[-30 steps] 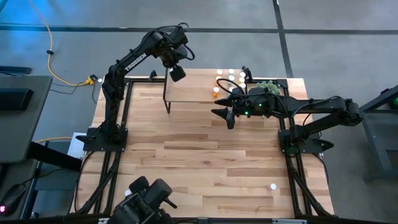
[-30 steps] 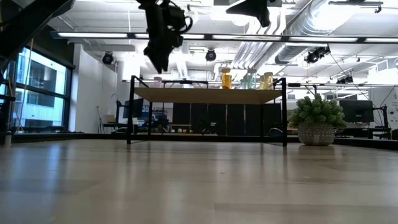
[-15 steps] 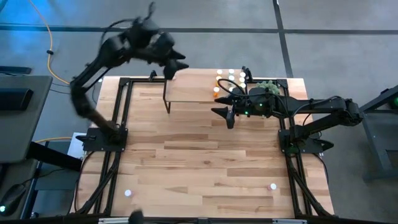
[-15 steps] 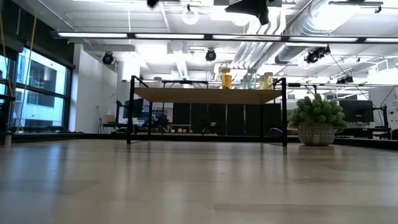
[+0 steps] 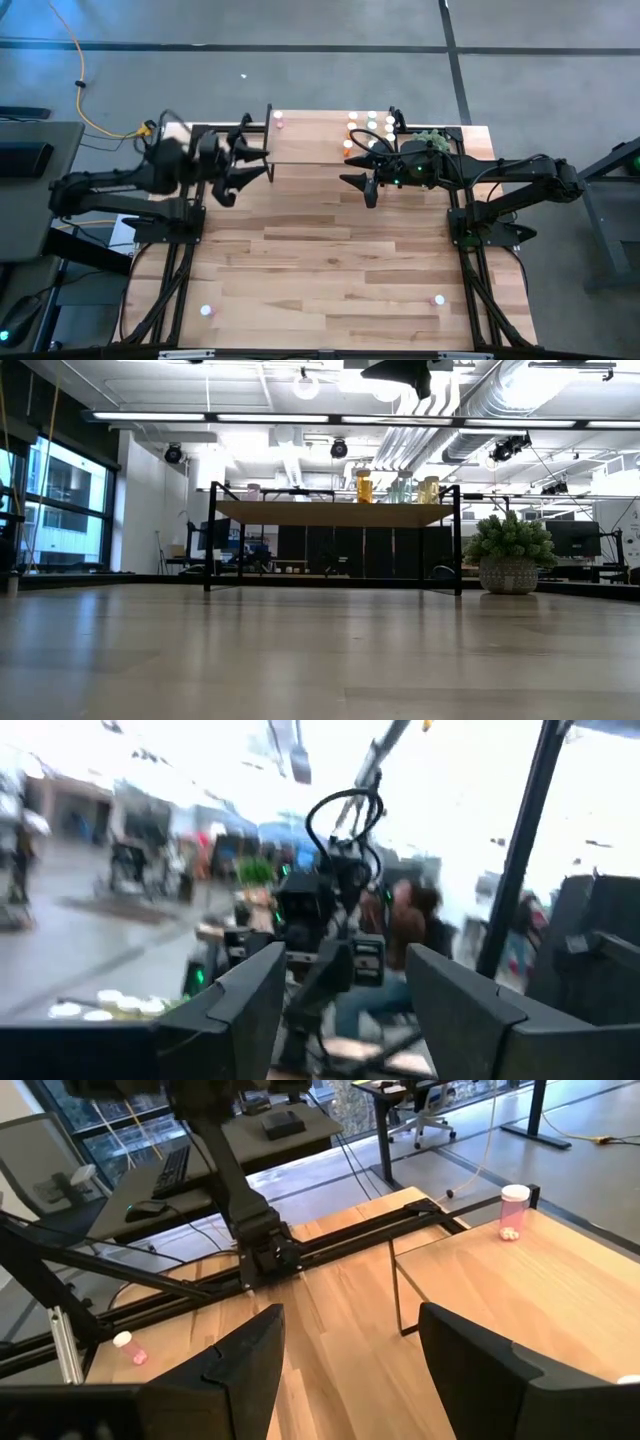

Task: Pick and place medicine bottles onto shelf by color
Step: Put the right pink pill bottle onto the shelf aligned with the other pink pill bottle

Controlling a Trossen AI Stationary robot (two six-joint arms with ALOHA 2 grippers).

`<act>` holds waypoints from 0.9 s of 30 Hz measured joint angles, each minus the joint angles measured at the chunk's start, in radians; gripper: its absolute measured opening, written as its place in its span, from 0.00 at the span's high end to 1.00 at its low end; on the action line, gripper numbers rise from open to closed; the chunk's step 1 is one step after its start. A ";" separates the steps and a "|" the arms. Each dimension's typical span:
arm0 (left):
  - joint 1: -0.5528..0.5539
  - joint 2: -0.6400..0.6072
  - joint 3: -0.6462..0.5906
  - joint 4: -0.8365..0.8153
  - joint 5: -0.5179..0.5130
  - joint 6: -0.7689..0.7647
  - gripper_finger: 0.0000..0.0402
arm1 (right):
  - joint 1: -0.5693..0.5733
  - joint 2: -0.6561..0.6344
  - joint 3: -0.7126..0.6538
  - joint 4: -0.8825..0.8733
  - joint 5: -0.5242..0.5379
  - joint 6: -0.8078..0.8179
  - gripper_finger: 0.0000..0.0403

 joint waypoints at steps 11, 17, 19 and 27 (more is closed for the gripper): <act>-0.046 -0.079 -0.130 0.081 -0.077 0.054 0.51 | 0.000 0.000 0.000 0.014 -0.003 0.005 0.45; -0.046 -0.079 -0.130 0.071 -0.055 0.102 0.51 | 0.000 0.000 0.000 0.018 -0.024 0.008 0.45; -0.046 -0.080 -0.130 0.071 -0.055 0.102 0.51 | 0.000 0.000 0.000 0.018 -0.028 0.019 0.45; -0.046 -0.080 -0.130 0.082 -0.055 0.054 0.51 | 0.060 -0.040 0.003 -0.091 -0.202 0.258 0.45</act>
